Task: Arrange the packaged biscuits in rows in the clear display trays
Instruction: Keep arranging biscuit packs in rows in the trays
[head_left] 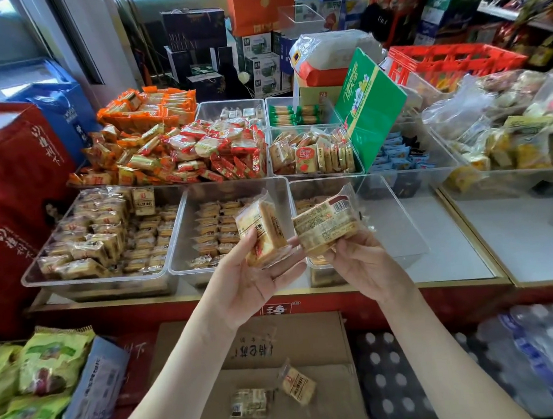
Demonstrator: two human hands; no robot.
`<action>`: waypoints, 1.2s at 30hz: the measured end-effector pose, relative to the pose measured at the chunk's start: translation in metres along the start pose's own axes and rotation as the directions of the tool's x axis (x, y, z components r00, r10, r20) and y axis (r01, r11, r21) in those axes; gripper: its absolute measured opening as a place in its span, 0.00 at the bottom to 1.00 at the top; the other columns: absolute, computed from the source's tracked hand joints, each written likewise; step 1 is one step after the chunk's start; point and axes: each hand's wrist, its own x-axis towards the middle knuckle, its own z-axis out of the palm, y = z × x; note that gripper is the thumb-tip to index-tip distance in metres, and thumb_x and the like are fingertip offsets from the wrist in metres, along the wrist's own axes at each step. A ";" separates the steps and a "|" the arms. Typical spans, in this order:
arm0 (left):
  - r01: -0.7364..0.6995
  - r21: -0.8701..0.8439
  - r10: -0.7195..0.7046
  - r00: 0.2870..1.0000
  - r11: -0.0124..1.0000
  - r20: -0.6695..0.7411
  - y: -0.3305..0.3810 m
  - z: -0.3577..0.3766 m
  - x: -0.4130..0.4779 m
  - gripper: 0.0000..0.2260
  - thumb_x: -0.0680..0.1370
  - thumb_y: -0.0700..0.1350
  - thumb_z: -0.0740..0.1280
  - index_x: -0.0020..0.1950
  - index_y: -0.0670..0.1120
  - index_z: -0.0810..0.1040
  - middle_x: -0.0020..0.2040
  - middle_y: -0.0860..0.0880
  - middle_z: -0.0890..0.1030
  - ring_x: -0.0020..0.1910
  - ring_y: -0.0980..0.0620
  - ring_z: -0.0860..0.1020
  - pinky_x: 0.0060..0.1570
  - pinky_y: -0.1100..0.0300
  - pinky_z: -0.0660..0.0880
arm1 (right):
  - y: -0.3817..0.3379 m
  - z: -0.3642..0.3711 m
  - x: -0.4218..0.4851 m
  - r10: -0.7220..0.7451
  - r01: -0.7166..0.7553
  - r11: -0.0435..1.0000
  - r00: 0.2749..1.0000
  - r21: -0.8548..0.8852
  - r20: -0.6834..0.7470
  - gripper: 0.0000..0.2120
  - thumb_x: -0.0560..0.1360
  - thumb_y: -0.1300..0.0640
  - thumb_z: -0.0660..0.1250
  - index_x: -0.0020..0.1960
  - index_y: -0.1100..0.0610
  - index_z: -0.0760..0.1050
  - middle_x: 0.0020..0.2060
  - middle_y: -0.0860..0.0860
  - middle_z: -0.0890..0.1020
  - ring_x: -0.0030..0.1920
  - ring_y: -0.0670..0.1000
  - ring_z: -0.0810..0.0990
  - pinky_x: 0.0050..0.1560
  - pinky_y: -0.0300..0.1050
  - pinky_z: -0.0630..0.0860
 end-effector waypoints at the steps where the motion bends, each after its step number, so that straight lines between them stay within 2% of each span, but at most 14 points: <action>1: 0.004 -0.013 -0.004 1.000 1.000 0.007 -0.001 0.000 0.000 0.30 0.61 0.48 0.83 0.58 0.36 0.82 0.64 0.32 0.76 0.61 0.34 0.78 0.58 0.43 0.78 | -0.001 -0.001 0.000 -0.005 0.004 1.000 1.000 -0.013 -0.013 0.19 0.69 0.62 0.76 0.59 0.62 0.78 0.59 0.58 0.80 0.63 0.56 0.77 0.68 0.53 0.69; 5: 0.005 -0.044 -0.006 1.000 0.999 -0.013 -0.006 0.003 0.003 0.19 0.69 0.47 0.77 0.55 0.37 0.83 0.58 0.31 0.79 0.55 0.37 0.82 0.56 0.45 0.79 | -0.003 -0.002 0.002 -0.009 -0.014 0.986 0.991 -0.169 -0.135 0.30 0.65 0.53 0.80 0.61 0.60 0.71 0.55 0.57 0.80 0.59 0.56 0.78 0.63 0.53 0.72; 8: 0.027 -0.061 -0.030 0.999 0.998 -0.043 -0.011 0.005 0.008 0.21 0.70 0.46 0.76 0.58 0.36 0.81 0.57 0.33 0.80 0.53 0.38 0.83 0.52 0.45 0.81 | -0.003 -0.003 0.004 -0.040 -0.006 0.977 0.977 -0.214 -0.208 0.23 0.61 0.48 0.82 0.52 0.53 0.80 0.49 0.53 0.82 0.54 0.54 0.79 0.58 0.47 0.74; 10: 0.029 -0.080 -0.033 0.998 0.996 -0.044 -0.013 0.005 0.011 0.23 0.70 0.45 0.75 0.62 0.36 0.77 0.58 0.33 0.80 0.53 0.38 0.82 0.50 0.46 0.81 | -0.003 -0.003 0.004 -0.043 -0.006 0.987 0.953 -0.160 -0.300 0.26 0.59 0.49 0.83 0.54 0.55 0.80 0.52 0.56 0.81 0.58 0.58 0.79 0.62 0.51 0.73; 12: 0.024 -0.098 -0.031 0.997 0.995 -0.066 -0.014 0.003 0.016 0.26 0.71 0.45 0.73 0.66 0.38 0.72 0.59 0.33 0.79 0.55 0.37 0.82 0.50 0.45 0.81 | -0.003 -0.001 0.003 -0.028 -0.032 0.991 0.904 -0.133 -0.427 0.22 0.63 0.53 0.80 0.55 0.56 0.79 0.54 0.58 0.81 0.60 0.62 0.78 0.63 0.56 0.74; 15: 0.016 -0.110 -0.026 0.995 0.994 -0.096 -0.016 -0.004 0.025 0.28 0.71 0.45 0.76 0.68 0.40 0.72 0.62 0.35 0.79 0.59 0.37 0.80 0.51 0.43 0.80 | -0.007 -0.003 0.001 0.017 -0.093 0.991 0.795 -0.093 -0.607 0.10 0.73 0.60 0.71 0.53 0.55 0.78 0.48 0.56 0.83 0.52 0.56 0.83 0.48 0.52 0.80; 17: 0.012 -0.053 -0.020 0.990 0.998 -0.142 -0.017 -0.008 0.029 0.23 0.76 0.48 0.67 0.69 0.41 0.72 0.63 0.37 0.79 0.61 0.39 0.79 0.56 0.44 0.79 | -0.011 -0.006 -0.001 0.073 -0.109 0.994 0.782 -0.020 -0.620 0.09 0.76 0.63 0.66 0.56 0.57 0.75 0.47 0.57 0.82 0.50 0.56 0.82 0.49 0.53 0.81; 20: 0.040 0.037 -0.033 0.986 0.999 -0.162 -0.022 -0.012 0.036 0.22 0.77 0.49 0.63 0.69 0.42 0.71 0.65 0.37 0.78 0.65 0.38 0.76 0.62 0.44 0.74 | -0.017 -0.008 -0.008 0.138 -0.138 0.990 0.868 0.034 -0.478 0.14 0.77 0.68 0.58 0.61 0.60 0.71 0.49 0.59 0.80 0.52 0.57 0.81 0.51 0.52 0.81; 23: 0.055 0.085 -0.042 0.988 0.995 -0.148 -0.027 -0.009 0.043 0.26 0.75 0.49 0.70 0.69 0.41 0.70 0.66 0.36 0.77 0.65 0.37 0.76 0.64 0.45 0.73 | -0.022 -0.008 -0.011 0.162 -0.197 0.978 0.921 -0.065 -0.354 0.16 0.75 0.66 0.64 0.62 0.62 0.72 0.51 0.58 0.82 0.53 0.55 0.82 0.53 0.47 0.81; 25: 0.037 0.060 -0.030 0.992 0.998 -0.121 -0.027 -0.007 0.049 0.34 0.67 0.49 0.80 0.68 0.40 0.72 0.66 0.35 0.76 0.65 0.37 0.76 0.63 0.45 0.74 | -0.026 -0.010 -0.010 0.160 -0.201 0.974 0.936 -0.101 -0.315 0.16 0.71 0.65 0.66 0.59 0.63 0.74 0.49 0.57 0.85 0.53 0.53 0.84 0.54 0.45 0.80; 27: 0.054 0.054 -0.049 0.995 0.997 -0.082 -0.027 -0.006 0.055 0.39 0.61 0.48 0.83 0.68 0.39 0.72 0.66 0.34 0.76 0.64 0.37 0.76 0.62 0.44 0.75 | -0.028 -0.015 -0.007 0.142 -0.204 0.964 0.936 -0.170 -0.321 0.16 0.69 0.65 0.67 0.56 0.63 0.75 0.47 0.55 0.86 0.52 0.53 0.84 0.52 0.43 0.80; 32: 0.100 0.058 -0.093 0.988 0.993 -0.119 -0.036 -0.004 0.077 0.30 0.66 0.48 0.80 0.65 0.43 0.74 0.64 0.39 0.78 0.65 0.40 0.76 0.62 0.44 0.76 | -0.031 -0.055 0.003 0.021 -0.264 0.868 0.865 -0.419 -0.501 0.28 0.67 0.56 0.76 0.65 0.57 0.73 0.53 0.51 0.84 0.56 0.50 0.81 0.58 0.43 0.75; 34: 0.083 0.101 -0.061 0.977 0.991 -0.205 -0.040 -0.005 0.089 0.22 0.74 0.47 0.72 0.66 0.44 0.74 0.59 0.43 0.82 0.59 0.45 0.80 0.58 0.49 0.78 | -0.039 -0.088 0.008 -0.041 -0.343 0.781 0.805 -0.521 -0.592 0.23 0.72 0.58 0.73 0.65 0.57 0.72 0.53 0.52 0.83 0.54 0.49 0.81 0.53 0.39 0.75; 36: 0.071 0.171 -0.020 0.959 0.983 -0.284 -0.043 -0.006 0.101 0.18 0.75 0.45 0.67 0.64 0.44 0.74 0.53 0.45 0.84 0.51 0.49 0.83 0.55 0.54 0.76 | -0.049 -0.131 0.015 -0.071 -0.399 0.738 0.756 -0.544 -0.651 0.21 0.72 0.65 0.68 0.64 0.57 0.71 0.52 0.54 0.81 0.53 0.51 0.81 0.49 0.40 0.76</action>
